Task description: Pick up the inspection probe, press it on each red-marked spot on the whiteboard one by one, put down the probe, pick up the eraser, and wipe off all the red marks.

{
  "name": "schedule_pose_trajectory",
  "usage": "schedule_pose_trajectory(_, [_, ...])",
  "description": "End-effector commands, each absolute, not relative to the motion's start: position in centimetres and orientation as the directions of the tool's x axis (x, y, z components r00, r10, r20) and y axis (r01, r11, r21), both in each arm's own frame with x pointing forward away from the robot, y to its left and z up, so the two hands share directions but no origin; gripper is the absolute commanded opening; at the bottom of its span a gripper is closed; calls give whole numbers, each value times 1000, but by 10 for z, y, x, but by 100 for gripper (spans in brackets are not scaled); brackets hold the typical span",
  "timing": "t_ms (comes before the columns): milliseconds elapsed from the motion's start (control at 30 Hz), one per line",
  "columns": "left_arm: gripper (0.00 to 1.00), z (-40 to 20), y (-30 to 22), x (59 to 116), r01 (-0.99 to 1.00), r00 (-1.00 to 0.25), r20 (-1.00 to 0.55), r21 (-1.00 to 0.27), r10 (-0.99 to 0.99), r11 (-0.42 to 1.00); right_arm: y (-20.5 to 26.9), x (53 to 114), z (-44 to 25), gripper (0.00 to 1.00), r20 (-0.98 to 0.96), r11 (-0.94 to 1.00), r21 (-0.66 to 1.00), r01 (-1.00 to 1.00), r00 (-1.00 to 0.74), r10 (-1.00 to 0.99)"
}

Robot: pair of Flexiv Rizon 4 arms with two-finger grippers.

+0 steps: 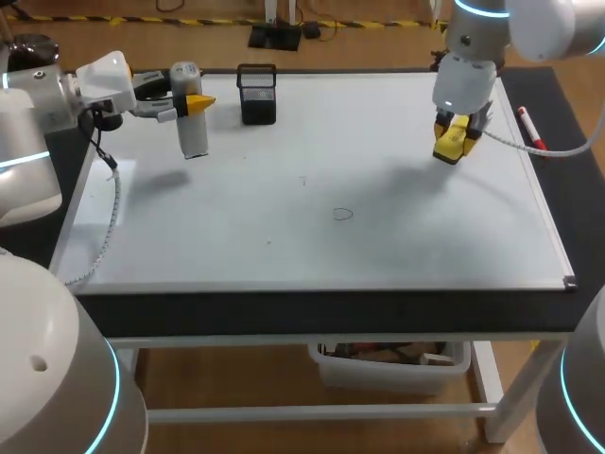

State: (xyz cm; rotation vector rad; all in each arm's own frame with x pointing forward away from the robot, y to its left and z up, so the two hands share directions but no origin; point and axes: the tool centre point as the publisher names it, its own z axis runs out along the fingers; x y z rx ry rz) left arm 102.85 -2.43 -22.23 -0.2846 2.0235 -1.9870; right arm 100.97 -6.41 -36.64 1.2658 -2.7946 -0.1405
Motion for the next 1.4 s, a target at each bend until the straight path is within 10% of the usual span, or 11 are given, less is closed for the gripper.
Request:
schedule_pose_trajectory(33, [0,-222,-24,1029,63,-939,-68,-998,-338,27,-65,1009,-365,0,27,655,109,-748,-657,-754])
schedule_pose_trajectory(1400, [0,-224,-179,869,-4,-987,-13,-995,163,-100,-65,1009,-365,0,27,655,109,-748,-657,-754])
